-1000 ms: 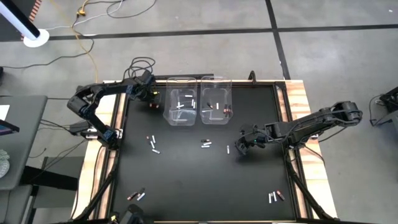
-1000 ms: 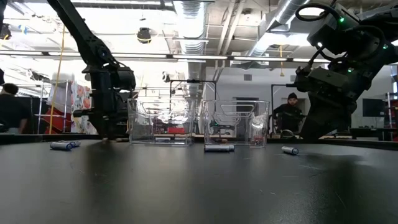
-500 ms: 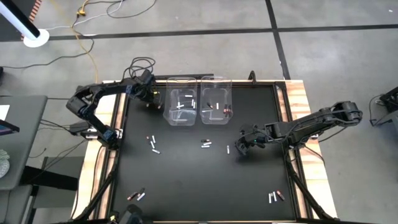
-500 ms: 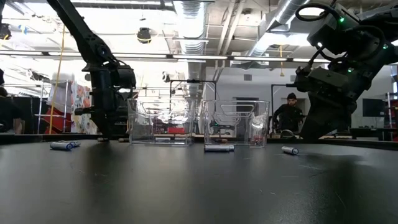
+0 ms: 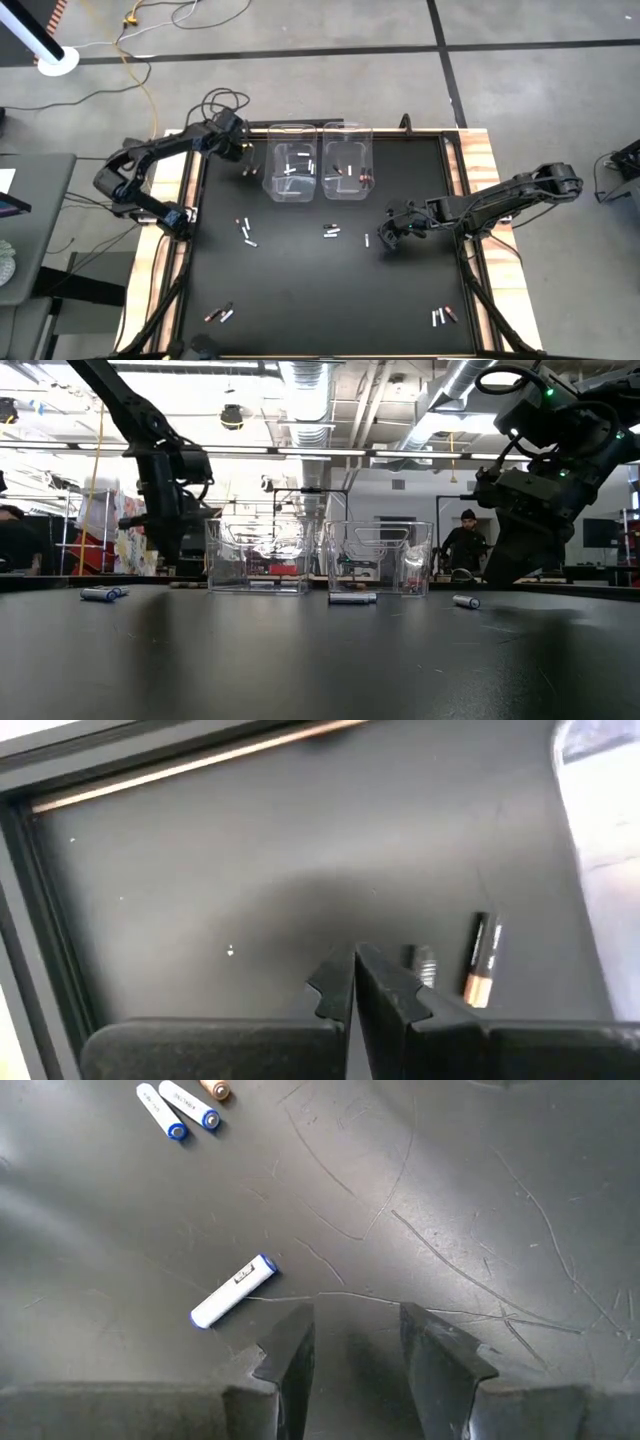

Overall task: Sort batteries
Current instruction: Put the black battery into the right transparent bin

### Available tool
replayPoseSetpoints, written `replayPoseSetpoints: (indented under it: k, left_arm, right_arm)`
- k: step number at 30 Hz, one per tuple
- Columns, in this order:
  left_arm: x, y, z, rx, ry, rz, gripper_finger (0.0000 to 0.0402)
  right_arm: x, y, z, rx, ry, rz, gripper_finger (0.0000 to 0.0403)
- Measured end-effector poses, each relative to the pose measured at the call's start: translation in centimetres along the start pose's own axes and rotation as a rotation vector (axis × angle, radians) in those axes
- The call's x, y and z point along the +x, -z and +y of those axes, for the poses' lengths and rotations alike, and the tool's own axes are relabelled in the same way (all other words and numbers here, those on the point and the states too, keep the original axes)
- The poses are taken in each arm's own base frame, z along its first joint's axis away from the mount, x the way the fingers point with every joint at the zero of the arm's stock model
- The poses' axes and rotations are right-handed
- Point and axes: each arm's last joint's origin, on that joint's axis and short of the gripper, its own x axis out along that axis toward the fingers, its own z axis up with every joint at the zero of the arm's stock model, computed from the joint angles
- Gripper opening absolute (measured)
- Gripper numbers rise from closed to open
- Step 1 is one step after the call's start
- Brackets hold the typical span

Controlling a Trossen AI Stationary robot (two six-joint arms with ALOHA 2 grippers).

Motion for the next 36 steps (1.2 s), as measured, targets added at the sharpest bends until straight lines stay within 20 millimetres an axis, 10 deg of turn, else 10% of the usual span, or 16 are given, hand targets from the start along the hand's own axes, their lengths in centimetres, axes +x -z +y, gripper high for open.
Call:
replayPoseSetpoints:
  k: [19,36]
  left_arm:
    - [0.4,1.1,-2.6,0.121,0.133,0.062,0.0149]
    - [0.1,1.5,-4.4,0.454,0.147,0.01,0.0144]
  right_arm:
    - [0.0,-0.2,0.2,0.012,-0.018,-0.02,0.0163]
    - [0.0,-0.2,0.2,0.027,-0.02,-0.022,0.0163]
